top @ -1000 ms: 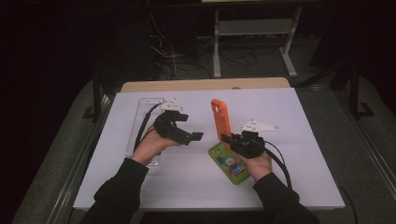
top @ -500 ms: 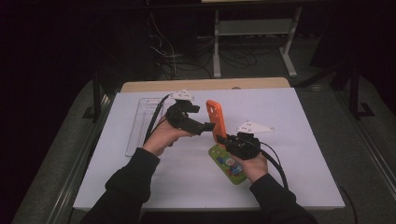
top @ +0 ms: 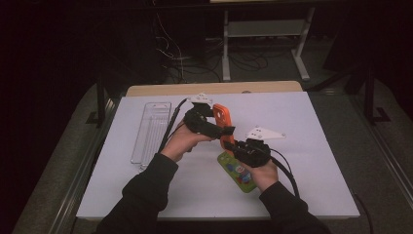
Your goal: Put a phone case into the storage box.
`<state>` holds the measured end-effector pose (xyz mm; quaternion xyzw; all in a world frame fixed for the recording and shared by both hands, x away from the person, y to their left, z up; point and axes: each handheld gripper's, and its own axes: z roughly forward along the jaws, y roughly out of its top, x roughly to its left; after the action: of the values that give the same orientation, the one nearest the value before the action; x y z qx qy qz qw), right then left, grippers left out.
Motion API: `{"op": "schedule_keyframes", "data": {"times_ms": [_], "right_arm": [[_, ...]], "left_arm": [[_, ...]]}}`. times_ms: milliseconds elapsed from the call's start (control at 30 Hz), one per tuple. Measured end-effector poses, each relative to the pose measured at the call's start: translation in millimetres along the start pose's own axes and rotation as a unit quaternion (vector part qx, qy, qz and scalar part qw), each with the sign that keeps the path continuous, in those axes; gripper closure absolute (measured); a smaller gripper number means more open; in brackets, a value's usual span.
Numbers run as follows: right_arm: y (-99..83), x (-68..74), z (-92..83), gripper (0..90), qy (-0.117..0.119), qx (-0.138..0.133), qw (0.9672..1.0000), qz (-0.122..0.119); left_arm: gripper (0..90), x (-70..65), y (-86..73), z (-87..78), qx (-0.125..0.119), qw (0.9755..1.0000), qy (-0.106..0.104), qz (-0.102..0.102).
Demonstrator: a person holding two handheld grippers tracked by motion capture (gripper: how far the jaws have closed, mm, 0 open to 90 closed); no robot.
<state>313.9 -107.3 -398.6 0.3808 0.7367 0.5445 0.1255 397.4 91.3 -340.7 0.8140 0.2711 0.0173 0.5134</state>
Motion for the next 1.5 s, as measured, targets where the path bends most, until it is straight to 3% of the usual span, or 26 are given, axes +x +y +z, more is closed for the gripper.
{"op": "schedule_keyframes", "data": {"times_ms": [200, 600, 900, 967, 1200, 1233, 1500], "right_arm": [[-0.5, -0.2, 0.7, 78.4, 0.0, 0.0, 1.0, -0.003], [-1.8, 1.7, 2.8, 78.4, -0.001, 0.008, 1.0, -0.004], [-1.9, 1.1, 3.2, 77.1, 0.0, 0.02, 0.9998, -0.01], [-1.7, 0.2, 3.4, 72.1, 0.006, 0.028, 0.9996, -0.003], [-0.4, -4.9, -4.8, 59.5, 0.014, 0.043, 0.9987, -0.021], [-0.3, -5.8, -6.6, 57.4, 0.015, 0.046, 0.9985, -0.024], [-4.9, -13.0, -20.6, 39.8, 0.021, 0.083, 0.9951, -0.05]], "left_arm": [[0.0, 0.8, 0.7, 0.5, -0.007, 1.0, -0.002, -0.002], [12.0, 3.8, 1.4, -3.4, -0.016, 0.9998, -0.009, -0.011], [14.2, 3.3, 1.1, -3.5, -0.01, 0.9998, -0.014, -0.003], [14.3, 3.3, 1.2, -4.0, -0.006, 0.9999, -0.01, 0.004], [14.4, 7.2, 3.0, -11.4, -0.008, 0.9999, 0.002, 0.009], [14.4, 8.9, 3.8, -13.3, -0.007, 0.9998, 0.002, 0.018], [14.5, 15.9, 7.0, -33.7, -0.003, 0.9997, 0.022, 0.011]]}}
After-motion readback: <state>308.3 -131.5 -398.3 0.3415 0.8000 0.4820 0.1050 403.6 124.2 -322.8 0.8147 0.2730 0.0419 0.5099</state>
